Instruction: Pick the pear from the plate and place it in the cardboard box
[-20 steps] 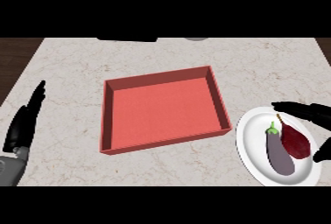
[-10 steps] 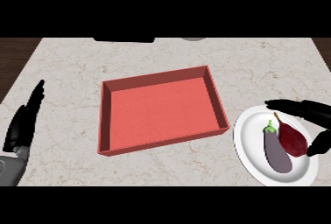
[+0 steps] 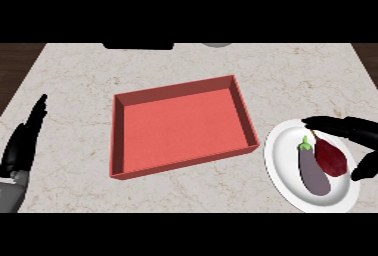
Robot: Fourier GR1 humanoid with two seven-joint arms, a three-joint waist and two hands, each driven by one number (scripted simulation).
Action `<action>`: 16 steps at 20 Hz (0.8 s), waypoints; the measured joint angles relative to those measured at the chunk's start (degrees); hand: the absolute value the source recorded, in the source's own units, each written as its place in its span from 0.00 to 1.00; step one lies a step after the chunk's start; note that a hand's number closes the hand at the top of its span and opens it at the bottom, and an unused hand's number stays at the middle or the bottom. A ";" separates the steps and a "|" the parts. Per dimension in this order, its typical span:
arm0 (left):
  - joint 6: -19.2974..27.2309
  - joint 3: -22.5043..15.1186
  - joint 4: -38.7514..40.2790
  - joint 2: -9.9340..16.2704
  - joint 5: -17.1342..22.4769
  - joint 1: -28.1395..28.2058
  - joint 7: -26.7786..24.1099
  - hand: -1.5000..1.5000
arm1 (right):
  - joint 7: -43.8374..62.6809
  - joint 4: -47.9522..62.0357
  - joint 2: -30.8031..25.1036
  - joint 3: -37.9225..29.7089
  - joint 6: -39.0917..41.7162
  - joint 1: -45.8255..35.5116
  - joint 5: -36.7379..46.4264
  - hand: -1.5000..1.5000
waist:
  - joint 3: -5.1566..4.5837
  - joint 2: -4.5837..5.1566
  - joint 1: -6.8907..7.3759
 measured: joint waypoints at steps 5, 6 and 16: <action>-0.49 0.90 -1.42 0.11 -0.08 1.31 0.18 0.50 | 0.65 0.98 0.09 2.22 -0.93 -0.12 1.94 0.00 | -0.02 -0.08 -0.05; -0.21 0.83 -1.53 -0.28 -0.44 1.38 0.32 0.50 | 0.91 1.57 0.53 2.51 -1.04 -0.48 2.36 0.00 | -0.02 -0.08 -0.07; -1.99 2.91 -1.24 -0.91 -0.93 2.35 -0.80 0.50 | 2.17 6.93 6.90 0.92 -4.46 -2.06 3.68 1.00 | -0.52 -0.29 -0.49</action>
